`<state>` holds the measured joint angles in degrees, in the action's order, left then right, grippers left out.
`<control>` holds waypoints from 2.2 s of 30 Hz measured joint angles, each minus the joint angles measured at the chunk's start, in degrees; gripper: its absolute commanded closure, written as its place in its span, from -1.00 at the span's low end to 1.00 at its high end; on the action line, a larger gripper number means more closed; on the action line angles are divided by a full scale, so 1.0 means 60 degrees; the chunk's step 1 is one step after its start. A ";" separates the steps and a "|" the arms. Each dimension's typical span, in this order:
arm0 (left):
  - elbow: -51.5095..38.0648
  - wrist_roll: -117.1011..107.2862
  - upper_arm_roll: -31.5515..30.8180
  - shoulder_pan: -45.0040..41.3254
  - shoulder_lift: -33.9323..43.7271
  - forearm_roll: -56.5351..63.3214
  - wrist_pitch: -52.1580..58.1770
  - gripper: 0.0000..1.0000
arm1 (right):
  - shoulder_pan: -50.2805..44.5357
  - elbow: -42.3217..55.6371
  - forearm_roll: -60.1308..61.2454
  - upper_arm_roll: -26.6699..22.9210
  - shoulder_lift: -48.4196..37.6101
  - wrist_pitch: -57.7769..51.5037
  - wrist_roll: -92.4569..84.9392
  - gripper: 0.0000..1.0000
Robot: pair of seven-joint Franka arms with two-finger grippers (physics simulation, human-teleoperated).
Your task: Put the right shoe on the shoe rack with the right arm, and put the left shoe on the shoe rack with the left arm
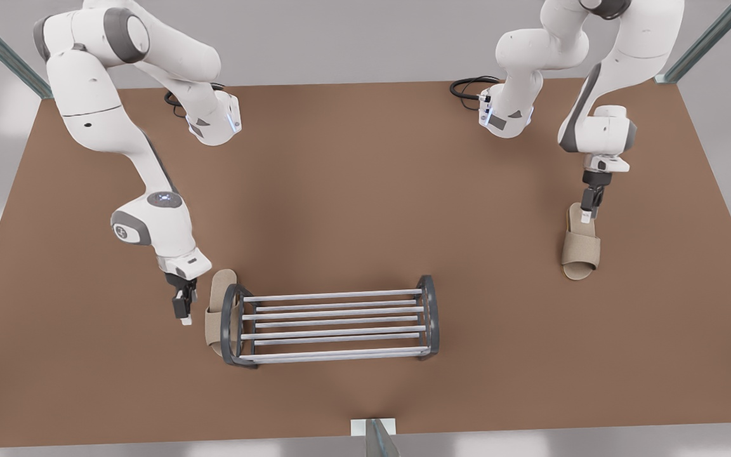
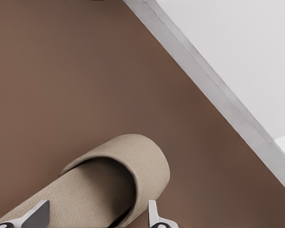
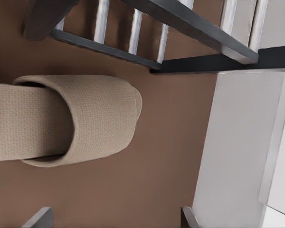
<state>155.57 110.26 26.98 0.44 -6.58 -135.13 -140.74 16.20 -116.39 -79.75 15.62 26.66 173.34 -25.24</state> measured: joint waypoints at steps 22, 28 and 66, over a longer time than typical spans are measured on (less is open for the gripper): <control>-0.1317 -0.2784 -0.1908 0.1102 -0.0926 0.1282 0.0659 -1.00 | -0.1328 -0.0819 -0.0789 -0.0683 -0.0325 0.2284 0.2572 -1.00; -0.1867 -0.3665 -0.2264 0.1448 -0.1301 0.1191 0.0403 -1.00 | -0.1422 -0.1320 -0.5500 -0.0619 -0.0776 0.0294 0.5128 -1.00; -0.2208 -1.0210 -0.2862 0.1916 -0.1622 -0.0006 -0.0524 -0.21 | -0.1283 -0.3139 -1.4375 0.0880 -0.0928 -0.5935 2.0038 -1.00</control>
<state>142.32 49.00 9.80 11.93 -16.31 -135.17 -143.89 8.50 -135.22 -166.00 20.90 21.08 137.73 94.98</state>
